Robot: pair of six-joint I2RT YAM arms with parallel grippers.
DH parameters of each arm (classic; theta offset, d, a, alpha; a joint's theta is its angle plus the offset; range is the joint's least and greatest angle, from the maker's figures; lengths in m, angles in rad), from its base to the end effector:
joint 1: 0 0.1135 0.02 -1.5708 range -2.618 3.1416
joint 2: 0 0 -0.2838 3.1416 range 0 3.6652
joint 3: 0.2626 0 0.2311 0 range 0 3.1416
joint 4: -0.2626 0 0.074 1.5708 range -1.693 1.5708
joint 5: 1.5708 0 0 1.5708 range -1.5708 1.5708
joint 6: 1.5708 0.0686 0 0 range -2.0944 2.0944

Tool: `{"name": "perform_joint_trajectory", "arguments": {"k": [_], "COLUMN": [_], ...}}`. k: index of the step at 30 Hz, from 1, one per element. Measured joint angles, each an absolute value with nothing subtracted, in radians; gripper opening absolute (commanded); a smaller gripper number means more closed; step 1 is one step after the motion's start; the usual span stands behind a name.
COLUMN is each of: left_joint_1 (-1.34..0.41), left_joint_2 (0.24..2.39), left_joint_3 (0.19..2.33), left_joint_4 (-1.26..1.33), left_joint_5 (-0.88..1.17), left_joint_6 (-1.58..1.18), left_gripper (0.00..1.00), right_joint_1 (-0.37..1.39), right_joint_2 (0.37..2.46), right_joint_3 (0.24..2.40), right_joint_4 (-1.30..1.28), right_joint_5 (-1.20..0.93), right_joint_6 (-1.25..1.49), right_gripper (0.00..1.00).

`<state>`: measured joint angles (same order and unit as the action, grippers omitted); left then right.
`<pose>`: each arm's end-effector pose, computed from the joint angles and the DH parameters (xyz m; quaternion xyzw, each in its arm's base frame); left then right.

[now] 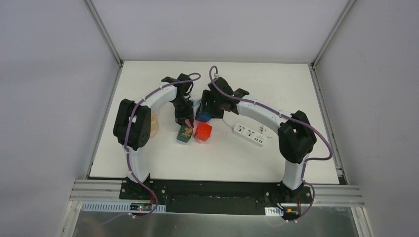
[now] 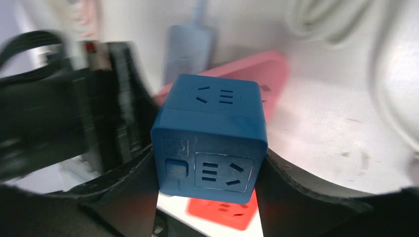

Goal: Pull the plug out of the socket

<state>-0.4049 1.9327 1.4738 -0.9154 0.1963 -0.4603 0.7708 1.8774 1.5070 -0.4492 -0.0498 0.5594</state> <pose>0.3392 -0.1599 0.1953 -0.0178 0.9903 -0.1295 0.0477 0.3080 0.3039 0.2550 -0.1072 0.9238 0.2445 0.2743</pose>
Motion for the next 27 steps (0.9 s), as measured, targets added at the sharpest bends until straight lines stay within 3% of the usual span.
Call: {"name": "perform_joint_trajectory", "arguments": {"k": [6, 13, 19, 27], "left_joint_1": [-0.403, -0.404, -0.405, -0.411], "left_joint_2": [1.933, 1.933, 1.933, 1.934], "left_joint_3": [1.474, 1.475, 1.478, 1.523], "left_joint_4": [-0.918, -0.918, -0.905, -0.872], "left_joint_5": [0.197, 0.197, 0.207, 0.175], "left_joint_6": [-0.461, -0.461, -0.457, -0.445], "left_gripper": [0.36, 0.37, 0.52, 0.78], "right_joint_1": [0.719, 0.719, 0.688, 0.430], "right_joint_2": [1.795, 1.787, 1.724, 1.540], "right_joint_3": [1.430, 1.455, 1.422, 1.246], "right_joint_4": [-0.292, -0.299, -0.346, -0.371], "right_joint_5": [-0.215, -0.187, -0.120, -0.094], "right_joint_6": [0.615, 0.609, 0.604, 0.593], "right_gripper": [0.00, 0.00, 0.00, 0.02]}}
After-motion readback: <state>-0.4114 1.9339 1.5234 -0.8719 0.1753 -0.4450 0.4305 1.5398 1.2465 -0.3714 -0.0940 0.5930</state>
